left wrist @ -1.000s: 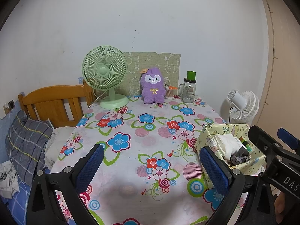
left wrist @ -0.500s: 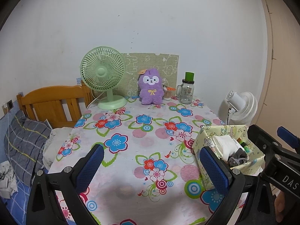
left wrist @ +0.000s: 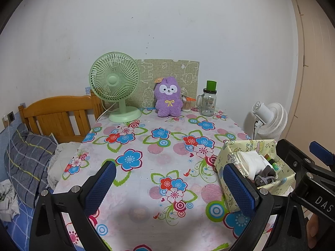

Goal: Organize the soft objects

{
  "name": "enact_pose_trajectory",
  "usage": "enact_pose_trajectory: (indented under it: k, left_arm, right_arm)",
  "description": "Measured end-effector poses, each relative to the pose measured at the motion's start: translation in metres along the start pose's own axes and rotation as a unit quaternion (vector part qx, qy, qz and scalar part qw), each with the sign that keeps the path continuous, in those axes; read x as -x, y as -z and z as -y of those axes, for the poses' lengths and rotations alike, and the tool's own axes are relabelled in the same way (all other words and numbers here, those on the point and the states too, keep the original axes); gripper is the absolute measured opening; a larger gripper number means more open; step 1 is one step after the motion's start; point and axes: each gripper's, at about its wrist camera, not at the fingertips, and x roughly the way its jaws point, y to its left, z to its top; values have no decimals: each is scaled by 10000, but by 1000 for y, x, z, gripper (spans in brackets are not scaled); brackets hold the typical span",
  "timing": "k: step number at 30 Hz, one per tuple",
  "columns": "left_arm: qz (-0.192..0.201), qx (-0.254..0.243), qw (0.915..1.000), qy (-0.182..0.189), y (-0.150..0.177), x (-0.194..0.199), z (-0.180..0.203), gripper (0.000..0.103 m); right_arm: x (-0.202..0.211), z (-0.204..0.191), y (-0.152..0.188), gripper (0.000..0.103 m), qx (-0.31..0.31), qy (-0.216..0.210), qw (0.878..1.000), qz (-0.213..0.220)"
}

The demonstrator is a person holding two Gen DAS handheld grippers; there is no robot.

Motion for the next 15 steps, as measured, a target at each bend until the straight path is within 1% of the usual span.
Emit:
enact_pose_trajectory:
  k: [15]
  left_arm:
    - [65,-41,10000,-9,0,2,2,103]
  right_arm:
    - [-3,-1,0,103,-14,-19,10000,5]
